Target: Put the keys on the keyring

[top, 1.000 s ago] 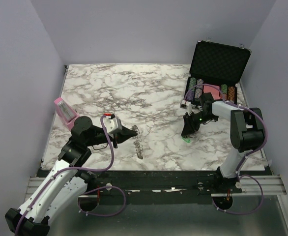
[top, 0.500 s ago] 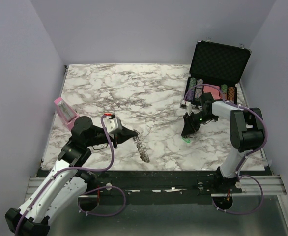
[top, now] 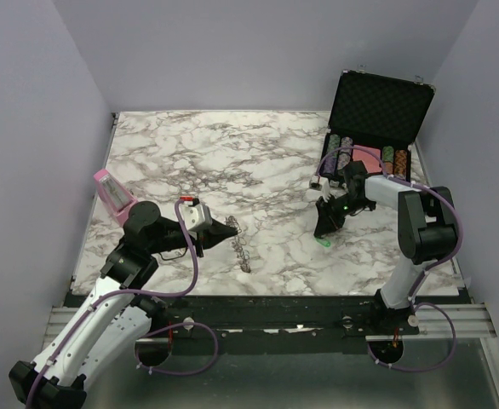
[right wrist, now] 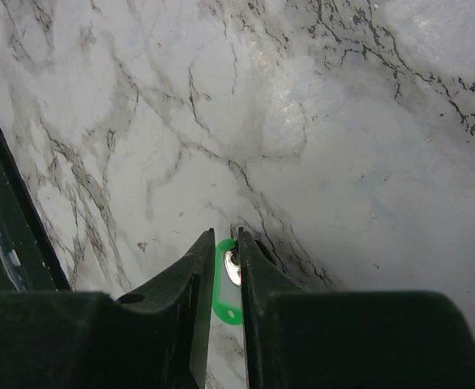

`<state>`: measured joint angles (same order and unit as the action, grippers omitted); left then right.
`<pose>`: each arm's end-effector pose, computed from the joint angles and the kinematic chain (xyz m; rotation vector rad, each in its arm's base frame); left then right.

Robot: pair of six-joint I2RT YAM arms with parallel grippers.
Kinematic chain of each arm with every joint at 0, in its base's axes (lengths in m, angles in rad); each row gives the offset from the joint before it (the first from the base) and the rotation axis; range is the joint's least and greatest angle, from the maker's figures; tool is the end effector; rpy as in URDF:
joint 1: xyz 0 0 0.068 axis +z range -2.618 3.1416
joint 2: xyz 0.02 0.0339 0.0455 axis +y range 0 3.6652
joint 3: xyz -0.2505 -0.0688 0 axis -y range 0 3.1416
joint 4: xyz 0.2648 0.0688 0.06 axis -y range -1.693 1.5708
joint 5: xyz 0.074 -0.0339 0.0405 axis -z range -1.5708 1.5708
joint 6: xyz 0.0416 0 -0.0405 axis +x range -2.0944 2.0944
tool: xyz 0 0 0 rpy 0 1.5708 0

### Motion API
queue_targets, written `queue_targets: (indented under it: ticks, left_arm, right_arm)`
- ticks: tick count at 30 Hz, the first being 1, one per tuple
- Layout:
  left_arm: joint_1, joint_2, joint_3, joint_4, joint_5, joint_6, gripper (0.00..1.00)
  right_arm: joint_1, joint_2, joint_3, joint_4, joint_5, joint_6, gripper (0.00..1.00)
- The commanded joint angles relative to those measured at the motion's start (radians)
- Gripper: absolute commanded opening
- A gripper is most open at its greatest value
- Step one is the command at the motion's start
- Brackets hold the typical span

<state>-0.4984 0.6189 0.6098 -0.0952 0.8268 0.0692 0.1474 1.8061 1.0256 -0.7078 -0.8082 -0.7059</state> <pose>0.1460 -0.1143 0.3058 1.0686 1.3765 -1.0055 0.3094 0.0763 0.1110 -1.1380 2.3905 1.0580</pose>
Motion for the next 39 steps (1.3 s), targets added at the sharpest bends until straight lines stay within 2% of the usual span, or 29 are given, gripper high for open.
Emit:
queue_targets:
  ticks: [1,12,39]
  left_arm:
    - [0.003,-0.013,0.031,0.029,0.003,0.017,0.0]
    - [0.004,-0.015,0.031,0.026,0.003,0.018,0.0]
    - [0.003,-0.013,0.033,0.025,0.006,0.018,0.0]
  right_arm:
    - [0.012,-0.022,-0.007,0.01,0.04,-0.012,0.25]
    - [0.014,-0.028,-0.005,-0.004,0.049,-0.021,0.23]
    - [0.015,-0.05,-0.002,-0.045,0.043,-0.086,0.26]
